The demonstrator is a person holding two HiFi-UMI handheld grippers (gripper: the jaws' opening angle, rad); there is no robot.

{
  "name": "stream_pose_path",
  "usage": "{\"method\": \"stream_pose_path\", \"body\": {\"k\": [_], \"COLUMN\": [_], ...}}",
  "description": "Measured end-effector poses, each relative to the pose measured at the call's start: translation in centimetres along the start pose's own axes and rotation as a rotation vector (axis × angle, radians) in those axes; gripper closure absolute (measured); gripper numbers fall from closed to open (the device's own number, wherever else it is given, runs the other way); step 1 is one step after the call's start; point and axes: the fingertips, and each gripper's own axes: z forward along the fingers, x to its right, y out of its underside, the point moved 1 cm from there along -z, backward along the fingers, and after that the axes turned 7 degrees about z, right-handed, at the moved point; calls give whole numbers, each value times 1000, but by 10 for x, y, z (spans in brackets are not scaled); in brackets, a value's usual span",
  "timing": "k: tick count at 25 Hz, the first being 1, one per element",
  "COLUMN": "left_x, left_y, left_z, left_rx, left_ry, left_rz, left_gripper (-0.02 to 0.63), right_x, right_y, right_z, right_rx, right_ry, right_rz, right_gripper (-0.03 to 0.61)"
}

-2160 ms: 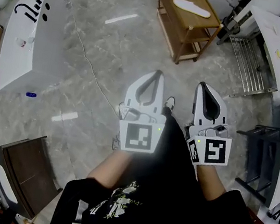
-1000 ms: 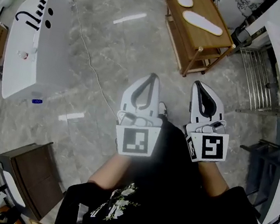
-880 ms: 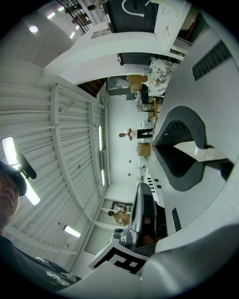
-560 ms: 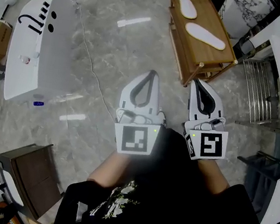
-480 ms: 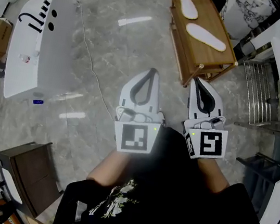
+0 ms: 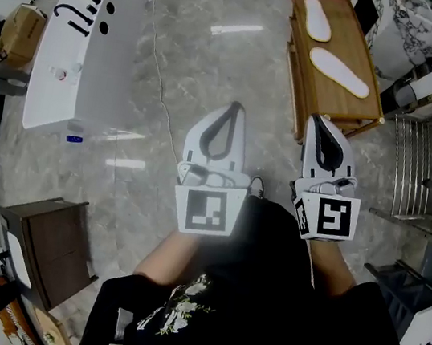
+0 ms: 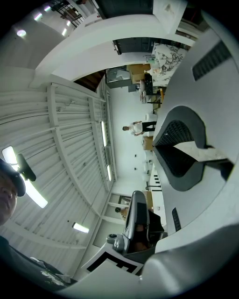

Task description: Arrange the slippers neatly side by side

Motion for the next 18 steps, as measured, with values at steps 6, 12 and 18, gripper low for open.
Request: {"method": "stream_pose_path", "body": {"k": [6, 12, 18], "left_x": [-7, -10, -22], "left_y": [4, 15, 17], "left_z": [6, 17, 34], "left_rx": [7, 1, 2], "left_ry": [4, 19, -2], "left_rz": [-23, -32, -31], "left_gripper": [612, 612, 612], "right_x": [0, 6, 5], "right_y": [5, 18, 17], "right_z": [3, 11, 35], "right_rx": [1, -19, -19], "right_ry": [28, 52, 17], "right_rz": [6, 2, -11], "right_gripper": [580, 580, 580]}}
